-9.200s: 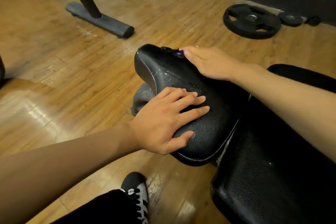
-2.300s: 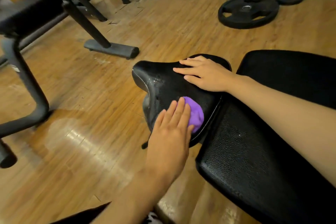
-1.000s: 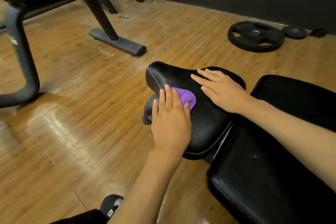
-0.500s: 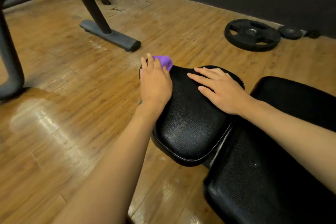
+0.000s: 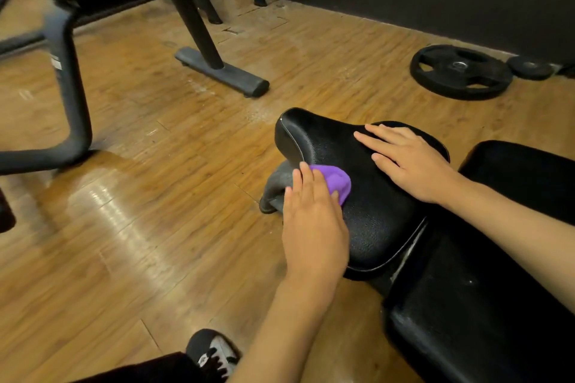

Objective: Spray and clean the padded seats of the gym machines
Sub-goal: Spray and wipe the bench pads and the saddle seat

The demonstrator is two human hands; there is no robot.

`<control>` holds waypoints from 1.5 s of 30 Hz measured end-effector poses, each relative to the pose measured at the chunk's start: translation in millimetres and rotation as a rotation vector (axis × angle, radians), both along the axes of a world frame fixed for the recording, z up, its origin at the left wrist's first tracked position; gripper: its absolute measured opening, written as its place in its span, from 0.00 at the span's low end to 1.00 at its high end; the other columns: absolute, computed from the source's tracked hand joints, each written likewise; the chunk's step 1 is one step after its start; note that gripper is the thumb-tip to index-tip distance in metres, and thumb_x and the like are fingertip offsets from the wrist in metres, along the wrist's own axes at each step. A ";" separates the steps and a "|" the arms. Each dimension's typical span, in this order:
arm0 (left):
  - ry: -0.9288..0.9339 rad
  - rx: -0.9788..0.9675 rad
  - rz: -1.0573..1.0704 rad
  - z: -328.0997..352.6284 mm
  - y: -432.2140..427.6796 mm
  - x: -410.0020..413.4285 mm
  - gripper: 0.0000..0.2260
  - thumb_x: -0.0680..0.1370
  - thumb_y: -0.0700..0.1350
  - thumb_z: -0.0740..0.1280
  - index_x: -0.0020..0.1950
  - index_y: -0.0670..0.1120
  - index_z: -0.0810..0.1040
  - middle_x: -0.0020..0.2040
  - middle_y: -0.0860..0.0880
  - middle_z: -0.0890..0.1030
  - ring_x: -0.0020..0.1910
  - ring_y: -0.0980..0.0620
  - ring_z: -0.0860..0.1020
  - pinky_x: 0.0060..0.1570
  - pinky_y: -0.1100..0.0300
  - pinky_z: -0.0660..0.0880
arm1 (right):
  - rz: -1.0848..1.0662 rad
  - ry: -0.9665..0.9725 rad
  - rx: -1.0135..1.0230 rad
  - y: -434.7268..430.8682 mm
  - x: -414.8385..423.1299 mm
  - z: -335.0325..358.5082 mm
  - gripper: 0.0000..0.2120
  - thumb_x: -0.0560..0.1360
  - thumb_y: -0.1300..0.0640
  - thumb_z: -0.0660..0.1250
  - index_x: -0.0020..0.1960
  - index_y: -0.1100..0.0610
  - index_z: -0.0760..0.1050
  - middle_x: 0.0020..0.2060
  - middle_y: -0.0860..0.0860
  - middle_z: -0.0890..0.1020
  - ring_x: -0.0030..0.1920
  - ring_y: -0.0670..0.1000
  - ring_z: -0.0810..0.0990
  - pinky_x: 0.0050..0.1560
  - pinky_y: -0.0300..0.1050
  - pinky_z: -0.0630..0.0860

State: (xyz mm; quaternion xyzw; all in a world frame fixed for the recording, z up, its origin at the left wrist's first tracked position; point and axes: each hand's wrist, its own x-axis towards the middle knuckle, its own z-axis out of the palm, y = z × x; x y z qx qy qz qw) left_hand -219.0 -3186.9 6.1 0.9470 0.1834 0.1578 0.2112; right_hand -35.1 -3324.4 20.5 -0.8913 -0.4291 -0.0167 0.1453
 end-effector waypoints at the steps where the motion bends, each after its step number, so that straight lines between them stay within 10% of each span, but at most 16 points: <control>1: 0.029 -0.051 0.020 5.2 10.1 15.5 0.22 0.87 0.46 0.50 0.80 0.39 0.60 0.83 0.40 0.54 0.82 0.43 0.52 0.79 0.50 0.51 | 0.001 -0.001 0.001 0.2 -0.3 -0.3 0.23 0.83 0.46 0.53 0.78 0.42 0.62 0.78 0.48 0.64 0.77 0.54 0.60 0.73 0.53 0.59; 8: -0.126 -0.327 0.174 5.7 83.4 113.5 0.23 0.88 0.45 0.49 0.81 0.36 0.54 0.83 0.38 0.48 0.82 0.39 0.46 0.79 0.47 0.45 | 0.021 0.014 0.027 -0.9 3.9 -4.9 0.26 0.80 0.40 0.48 0.77 0.39 0.62 0.77 0.45 0.65 0.77 0.51 0.60 0.73 0.60 0.63; 13: -0.044 -0.515 0.317 30.7 130.6 163.2 0.18 0.87 0.46 0.54 0.65 0.36 0.76 0.63 0.38 0.78 0.57 0.39 0.78 0.46 0.59 0.65 | 0.020 0.039 0.032 -1.6 8.2 -5.6 0.26 0.79 0.38 0.48 0.77 0.36 0.60 0.77 0.42 0.64 0.77 0.50 0.59 0.73 0.61 0.62; 17: -0.197 -0.590 0.245 19.2 131.9 147.4 0.14 0.85 0.47 0.58 0.53 0.43 0.81 0.45 0.40 0.84 0.48 0.38 0.83 0.49 0.51 0.78 | 0.020 0.052 0.035 -2.5 9.8 -5.7 0.25 0.79 0.38 0.49 0.76 0.34 0.59 0.77 0.39 0.63 0.77 0.48 0.60 0.73 0.62 0.62; 23: -0.459 -0.569 0.113 -14.2 79.5 73.7 0.17 0.85 0.43 0.62 0.75 0.48 0.74 0.52 0.39 0.85 0.37 0.52 0.83 0.36 0.71 0.75 | 0.019 0.052 0.034 -1.9 10.3 -4.5 0.25 0.79 0.38 0.49 0.76 0.33 0.59 0.77 0.39 0.64 0.76 0.49 0.61 0.72 0.63 0.63; 25: -0.423 -0.652 0.072 -17.6 65.3 50.8 0.17 0.85 0.44 0.63 0.75 0.48 0.75 0.49 0.43 0.86 0.33 0.63 0.78 0.39 0.64 0.80 | 0.020 0.057 0.034 -1.4 8.9 -4.9 0.25 0.79 0.38 0.49 0.76 0.32 0.58 0.77 0.40 0.64 0.76 0.49 0.61 0.72 0.63 0.63; 34: -0.380 -0.792 -0.013 -7.2 36.6 -27.4 0.13 0.85 0.44 0.62 0.64 0.59 0.80 0.55 0.55 0.85 0.47 0.58 0.82 0.40 0.71 0.76 | 0.025 0.043 0.028 -0.6 8.5 -3.6 0.25 0.79 0.38 0.49 0.76 0.34 0.59 0.77 0.42 0.64 0.76 0.51 0.62 0.72 0.63 0.63; 38: -0.285 -0.689 0.134 -8.5 50.9 16.7 0.15 0.86 0.45 0.61 0.71 0.43 0.77 0.53 0.48 0.86 0.40 0.65 0.80 0.39 0.75 0.68 | 0.024 0.024 0.015 -0.9 9.7 -5.0 0.25 0.80 0.39 0.49 0.77 0.35 0.59 0.77 0.42 0.64 0.76 0.51 0.62 0.72 0.62 0.63; 45: -0.434 -0.801 0.449 -15.1 84.5 91.9 0.14 0.85 0.44 0.61 0.68 0.46 0.81 0.62 0.45 0.83 0.65 0.45 0.78 0.65 0.58 0.69 | 0.024 0.020 0.038 -1.1 8.0 -5.0 0.26 0.80 0.39 0.49 0.77 0.37 0.60 0.77 0.43 0.64 0.75 0.52 0.63 0.73 0.62 0.62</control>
